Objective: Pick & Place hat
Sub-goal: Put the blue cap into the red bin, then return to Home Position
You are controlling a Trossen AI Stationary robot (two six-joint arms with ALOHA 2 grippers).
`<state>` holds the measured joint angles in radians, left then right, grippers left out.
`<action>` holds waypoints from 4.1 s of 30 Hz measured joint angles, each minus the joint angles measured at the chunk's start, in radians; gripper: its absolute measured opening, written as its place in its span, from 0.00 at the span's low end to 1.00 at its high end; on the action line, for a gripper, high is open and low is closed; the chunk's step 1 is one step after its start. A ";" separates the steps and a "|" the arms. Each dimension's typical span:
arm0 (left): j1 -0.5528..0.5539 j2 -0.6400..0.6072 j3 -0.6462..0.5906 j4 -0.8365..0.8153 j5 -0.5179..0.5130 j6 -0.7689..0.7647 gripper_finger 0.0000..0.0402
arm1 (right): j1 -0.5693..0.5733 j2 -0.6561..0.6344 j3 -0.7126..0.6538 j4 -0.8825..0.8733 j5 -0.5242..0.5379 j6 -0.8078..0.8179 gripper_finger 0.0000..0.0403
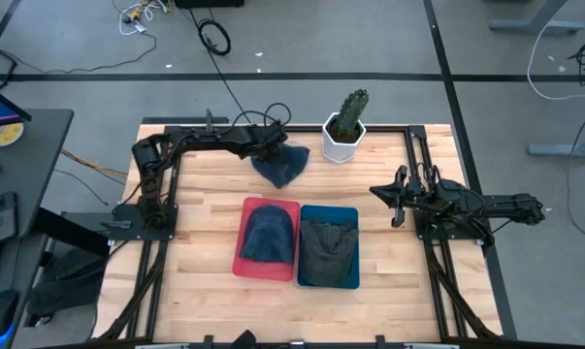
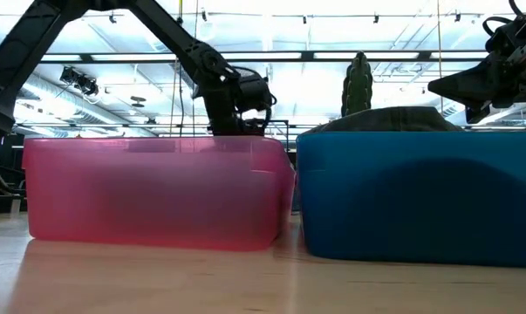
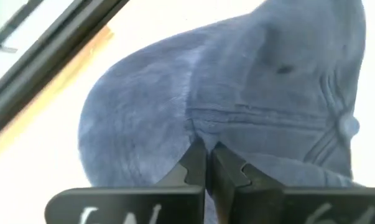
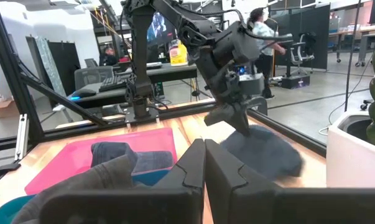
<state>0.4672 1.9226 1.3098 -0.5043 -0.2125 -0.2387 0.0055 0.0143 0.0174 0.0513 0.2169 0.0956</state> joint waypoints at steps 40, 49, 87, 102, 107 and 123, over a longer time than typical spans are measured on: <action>-0.815 -0.387 0.001 -0.401 -0.183 0.093 0.01 | 0.000 0.000 0.000 0.000 0.000 0.000 0.03; -0.770 -0.294 -0.012 -0.368 -0.196 0.093 0.01 | 0.000 0.000 0.000 0.000 0.000 0.000 0.03; -0.624 -0.283 -0.270 -0.041 -0.071 0.100 0.26 | 0.000 0.000 0.000 0.006 0.000 0.000 0.03; -0.629 -0.371 -0.147 -0.145 -0.074 0.115 0.43 | 0.000 0.000 0.000 0.007 0.000 0.000 0.03; -0.658 -0.382 -0.139 -0.180 -0.075 0.120 0.43 | 0.000 0.000 0.000 0.007 0.000 0.000 0.03; -0.627 -0.816 -0.423 0.046 -0.084 0.199 0.43 | 0.000 0.000 0.000 0.007 0.000 0.000 0.03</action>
<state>-0.1598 1.1061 0.8872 -0.4587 -0.2961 -0.0399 0.0051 0.0147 0.0177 0.0580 0.2169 0.0956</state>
